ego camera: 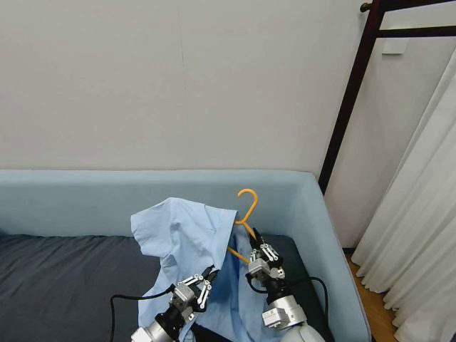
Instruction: Pick up the clothes from the sofa and hang them on the clothes hanger.
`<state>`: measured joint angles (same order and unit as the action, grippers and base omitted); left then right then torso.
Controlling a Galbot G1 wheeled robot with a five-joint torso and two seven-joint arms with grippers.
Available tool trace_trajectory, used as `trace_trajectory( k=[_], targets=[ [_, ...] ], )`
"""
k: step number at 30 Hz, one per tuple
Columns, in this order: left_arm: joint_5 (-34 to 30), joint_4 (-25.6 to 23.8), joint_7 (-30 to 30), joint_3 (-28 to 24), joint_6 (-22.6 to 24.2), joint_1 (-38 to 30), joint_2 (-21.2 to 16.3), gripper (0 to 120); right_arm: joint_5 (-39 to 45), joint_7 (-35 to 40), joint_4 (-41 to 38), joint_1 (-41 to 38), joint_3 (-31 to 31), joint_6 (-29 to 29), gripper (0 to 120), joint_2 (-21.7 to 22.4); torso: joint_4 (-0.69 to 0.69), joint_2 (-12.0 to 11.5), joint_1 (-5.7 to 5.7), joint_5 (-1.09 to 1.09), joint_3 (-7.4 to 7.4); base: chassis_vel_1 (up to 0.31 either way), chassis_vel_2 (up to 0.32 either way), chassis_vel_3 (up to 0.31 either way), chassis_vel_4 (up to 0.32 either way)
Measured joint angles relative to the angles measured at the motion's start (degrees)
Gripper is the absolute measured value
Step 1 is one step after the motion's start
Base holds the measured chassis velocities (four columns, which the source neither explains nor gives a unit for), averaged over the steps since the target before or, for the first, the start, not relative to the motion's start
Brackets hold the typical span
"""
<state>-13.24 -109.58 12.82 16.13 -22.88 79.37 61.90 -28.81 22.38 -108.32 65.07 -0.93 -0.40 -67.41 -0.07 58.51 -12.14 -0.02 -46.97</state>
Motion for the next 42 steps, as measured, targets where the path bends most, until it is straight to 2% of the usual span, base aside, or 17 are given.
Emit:
trace_trajectory(
  k=[4, 9, 10, 13, 15, 19, 21, 24, 25, 28, 30, 31, 36, 37, 42],
  targets=[
    [-0.9, -0.3, -0.9, 1.4, -1.4, -0.4, -0.9, 3, -0.8, 0.1, -0.7, 0.4, 0.4, 1.4, 6, 0.4, 0.00, 0.0, 0.00, 0.00, 0.00, 0.000, 0.000, 0.000, 0.000],
    [-1.5, -1.1, -1.4, 3.4, -4.3, 0.1, -3.8, 25, -2.0, 0.4, -1.4, 0.7, 1.4, 2.9, 6, 0.8, 0.00, 0.0, 0.00, 0.00, 0.00, 0.000, 0.000, 0.000, 0.000],
    [-1.5, -1.1, -1.4, 3.4, -4.3, 0.1, -3.8, 25, -2.0, 0.4, -1.4, 0.7, 1.4, 2.9, 6, 0.8, 0.00, 0.0, 0.00, 0.00, 0.00, 0.000, 0.000, 0.000, 0.000],
    [-2.2, -1.4, -1.0, 5.9, -6.5, 0.8, -7.3, 38, -4.3, -0.1, -1.8, 1.0, 3.8, 5.6, 6, 1.2, 0.01, 0.0, 0.00, -0.01, 0.00, 0.000, 0.000, 0.000, 0.000],
    [-2.9, -1.6, -0.4, 6.5, -6.9, 0.9, -8.3, 41, -4.7, -0.3, -1.8, 1.1, 4.1, 6.2, 6, 1.3, 0.00, 0.0, 0.00, 0.00, 0.00, 0.000, 0.000, 0.000, 0.000],
    [-11.0, -2.6, 10.7, 12.7, -8.9, -0.7, -15.3, 61, -5.4, -1.6, -2.0, 1.7, 5.4, 8.8, 6, 2.4, 0.01, 0.0, 0.01, -0.01, 0.00, 0.000, 0.000, 0.000, 0.000],
    [-12.9, -2.8, 12.5, 13.8, -8.8, -1.9, -16.7, 65, -5.9, -1.9, -1.9, 1.7, 5.5, 9.3, 6, 2.5, 0.01, 0.0, 0.02, -0.01, 0.01, 0.000, 0.000, 0.000, 0.000],
    [-22.5, -2.6, 19.2, 15.0, -6.6, -7.4, -24.8, 79, -9.1, -3.0, -0.5, 1.6, 5.4, 11.0, 6, 2.4, -0.01, 0.0, 0.01, -0.01, 0.01, 0.000, 0.000, 0.000, 0.000],
    [-22.5, -2.6, 19.2, 15.0, -6.6, -7.4, -24.8, 79, -9.1, -3.0, -0.5, 1.6, 5.4, 11.0, 6, 2.4, -0.01, 0.0, 0.01, -0.01, 0.01, 0.000, 0.000, 0.000, 0.000],
    [-28.8, -1.0, 25.7, 12.8, -3.9, -12.6, -31.3, 92, -12.6, -4.0, 0.5, 1.3, 5.1, 12.3, 6, 1.5, -0.01, 0.0, 0.01, 0.00, 0.00, 0.000, 0.000, 0.000, 0.000],
    [-30.6, 0.2, 28.7, 11.9, -2.1, -14.9, -33.9, 98, -14.3, -4.7, 1.0, 0.6, 4.2, 12.9, 6, 0.8, -0.02, 0.0, 0.01, 0.00, 0.00, 0.000, 0.000, 0.000, 0.000],
    [-30.6, 0.2, 28.7, 11.9, -2.1, -14.9, -33.9, 98, -14.3, -4.7, 1.0, 0.6, 4.2, 12.9, 6, 0.8, -0.02, 0.0, 0.01, 0.00, 0.00, 0.000, 0.000, 0.000, 0.000],
    [-34.0, 4.8, 37.7, 11.2, 4.5, -18.8, -37.5, 100, -17.5, -6.0, 3.7, -2.7, 0.5, 15.1, 6, 0.0, 0.03, 0.0, 0.01, -0.01, 0.00, 0.000, 0.000, 0.000, 0.000],
    [-34.0, 4.8, 37.7, 11.2, 4.5, -18.8, -37.5, 100, -17.5, -6.0, 3.7, -2.7, 0.5, 15.1, 6, 0.0, 0.03, 0.0, 0.01, -0.01, 0.00, 0.000, 0.000, 0.000, 0.000],
    [-33.0, 12.7, 47.2, 8.5, 10.9, -26.1, -37.0, 100, -18.9, -6.4, 5.6, -4.1, -1.0, 16.5, 6, -1.2, -0.02, 0.0, 0.01, -0.01, 0.00, 0.000, 0.000, 0.000, 0.000]
  ],
)
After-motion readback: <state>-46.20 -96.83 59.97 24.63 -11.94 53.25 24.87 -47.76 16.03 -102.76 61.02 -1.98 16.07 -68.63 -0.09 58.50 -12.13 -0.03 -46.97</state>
